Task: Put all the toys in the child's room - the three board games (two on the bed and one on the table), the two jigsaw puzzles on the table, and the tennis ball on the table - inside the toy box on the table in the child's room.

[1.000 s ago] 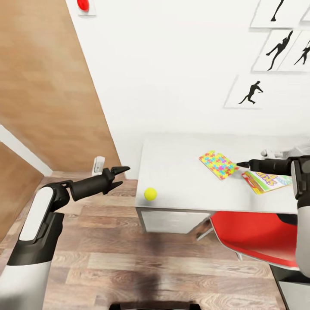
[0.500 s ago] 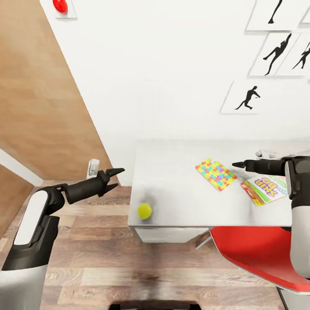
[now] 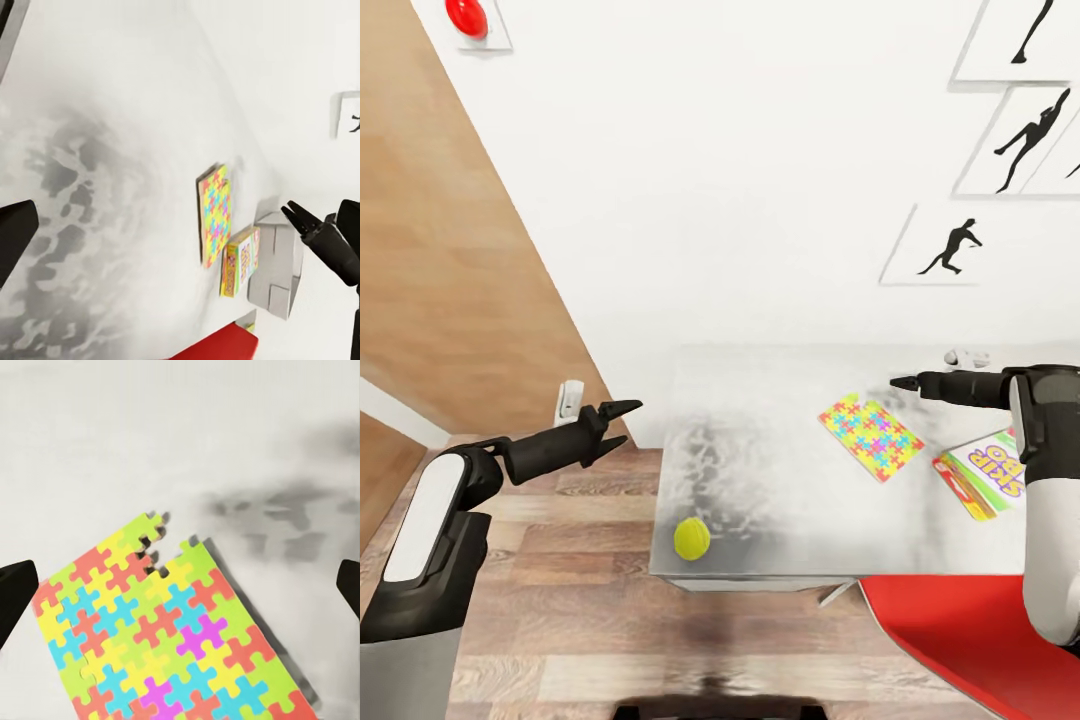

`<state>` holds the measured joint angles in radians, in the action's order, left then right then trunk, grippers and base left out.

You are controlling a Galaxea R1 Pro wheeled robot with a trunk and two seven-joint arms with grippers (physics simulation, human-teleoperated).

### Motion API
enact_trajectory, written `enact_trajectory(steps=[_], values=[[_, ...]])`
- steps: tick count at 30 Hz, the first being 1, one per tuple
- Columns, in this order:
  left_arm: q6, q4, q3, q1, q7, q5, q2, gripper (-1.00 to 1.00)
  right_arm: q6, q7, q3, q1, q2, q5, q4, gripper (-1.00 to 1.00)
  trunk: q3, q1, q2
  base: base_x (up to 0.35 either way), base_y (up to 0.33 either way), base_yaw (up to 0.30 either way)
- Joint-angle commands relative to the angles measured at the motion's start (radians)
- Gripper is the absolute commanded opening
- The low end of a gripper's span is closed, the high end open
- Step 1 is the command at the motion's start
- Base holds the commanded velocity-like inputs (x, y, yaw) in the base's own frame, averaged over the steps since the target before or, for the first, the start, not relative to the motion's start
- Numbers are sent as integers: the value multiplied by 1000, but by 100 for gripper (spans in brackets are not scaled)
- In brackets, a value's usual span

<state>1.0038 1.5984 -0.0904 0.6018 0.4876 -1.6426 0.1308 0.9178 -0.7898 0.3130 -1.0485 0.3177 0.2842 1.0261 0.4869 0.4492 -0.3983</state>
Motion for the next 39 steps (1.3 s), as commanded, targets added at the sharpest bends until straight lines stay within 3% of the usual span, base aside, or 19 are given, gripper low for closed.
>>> enact_trajectory(steps=[1,8,13,18,24,35,39], values=[[2,0,-1,-2,11,-9,2,100,2,-10,2,-1,-1,10,0,100,1,1,-2,86,0,-2],[1,-4,-2,-13,11,24,6,100,-1,-10,2,-1,-3,11,-2,100,1,1,-2,50,0,-1],[-3,-17,-8,-46,5,88,8,100,-2,-4,2,-2,-4,16,-17,100,1,1,-2,21,0,-1],[-9,-50,-30,-66,2,128,8,100,-3,20,2,-7,-3,15,-67,100,1,1,-2,11,0,0],[-13,-111,-56,-80,0,157,8,100,-15,64,2,-15,0,12,-138,100,1,1,-2,5,0,0],[-24,-172,-73,-97,0,184,8,100,-44,95,2,-22,0,13,-203,100,1,1,-2,1,0,0],[-38,-186,-76,-105,0,213,9,100,-50,100,1,-26,1,12,-241,100,1,1,-2,0,0,0]])
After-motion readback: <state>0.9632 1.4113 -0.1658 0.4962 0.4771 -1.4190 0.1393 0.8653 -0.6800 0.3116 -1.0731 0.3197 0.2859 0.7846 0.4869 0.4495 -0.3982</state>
